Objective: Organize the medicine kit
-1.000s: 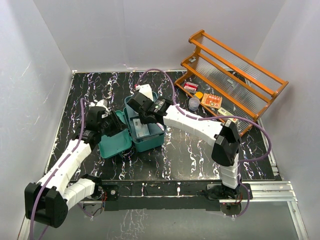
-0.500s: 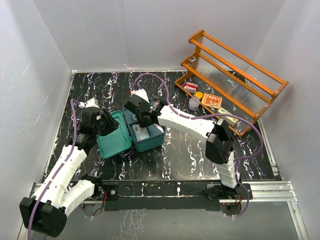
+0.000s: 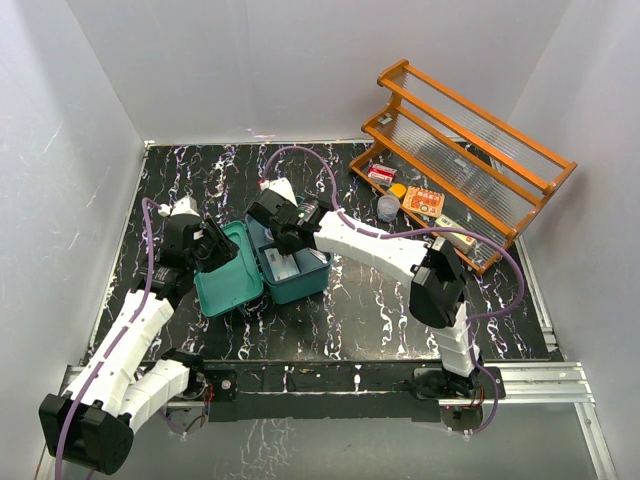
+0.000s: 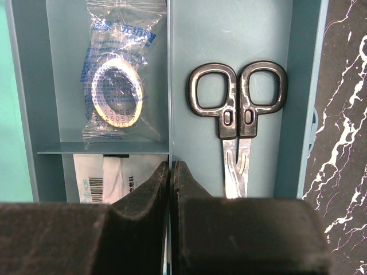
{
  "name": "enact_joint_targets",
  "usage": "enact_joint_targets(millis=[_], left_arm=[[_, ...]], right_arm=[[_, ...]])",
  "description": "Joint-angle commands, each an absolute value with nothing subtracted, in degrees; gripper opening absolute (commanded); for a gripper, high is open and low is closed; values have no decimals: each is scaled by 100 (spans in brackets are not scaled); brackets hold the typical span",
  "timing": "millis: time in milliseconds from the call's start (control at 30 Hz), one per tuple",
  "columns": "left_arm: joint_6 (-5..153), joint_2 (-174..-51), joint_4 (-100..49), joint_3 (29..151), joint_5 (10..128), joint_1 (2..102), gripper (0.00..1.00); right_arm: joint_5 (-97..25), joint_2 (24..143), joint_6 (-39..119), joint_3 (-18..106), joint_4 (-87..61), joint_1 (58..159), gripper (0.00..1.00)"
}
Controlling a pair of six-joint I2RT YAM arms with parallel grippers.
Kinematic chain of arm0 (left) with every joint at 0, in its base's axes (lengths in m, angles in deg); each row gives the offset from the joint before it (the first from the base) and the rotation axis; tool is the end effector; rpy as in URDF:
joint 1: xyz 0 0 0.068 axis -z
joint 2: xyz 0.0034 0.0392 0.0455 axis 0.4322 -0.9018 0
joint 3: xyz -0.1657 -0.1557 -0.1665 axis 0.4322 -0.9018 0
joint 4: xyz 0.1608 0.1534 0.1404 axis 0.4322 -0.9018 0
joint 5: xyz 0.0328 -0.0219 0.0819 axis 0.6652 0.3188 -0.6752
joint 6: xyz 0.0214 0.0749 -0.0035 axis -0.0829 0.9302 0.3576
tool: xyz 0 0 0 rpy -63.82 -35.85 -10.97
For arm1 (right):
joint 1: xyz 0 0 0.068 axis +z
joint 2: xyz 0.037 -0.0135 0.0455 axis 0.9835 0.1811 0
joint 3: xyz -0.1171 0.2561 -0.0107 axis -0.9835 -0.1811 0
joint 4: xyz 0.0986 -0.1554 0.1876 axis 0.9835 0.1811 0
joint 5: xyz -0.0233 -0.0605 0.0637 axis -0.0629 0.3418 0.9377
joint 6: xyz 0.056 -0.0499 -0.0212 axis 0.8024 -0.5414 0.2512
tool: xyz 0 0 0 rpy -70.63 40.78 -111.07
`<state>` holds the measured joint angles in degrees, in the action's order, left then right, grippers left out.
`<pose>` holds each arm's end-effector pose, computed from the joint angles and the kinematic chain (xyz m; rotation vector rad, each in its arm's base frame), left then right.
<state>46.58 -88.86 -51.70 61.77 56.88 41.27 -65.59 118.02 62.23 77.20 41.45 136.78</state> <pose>0.2144 -0.0551 0.2827 -0.4701 2.1013 -0.4832 0.2669 0.3688 0.2702 -0.4972 2.4826 0.0756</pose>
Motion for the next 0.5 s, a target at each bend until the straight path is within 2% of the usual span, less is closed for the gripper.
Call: enact_joint_targets(millis=[0,467], left_arm=[[4718,-8869,-5235,6279,5608,4125,41],[4768,-8875,-5301,6314,5575,4126,42]], right_arm=[[-6859,11930,6141,8005,3772,13678,0],[-6823,11696,6423,7315,3028,13587,0]])
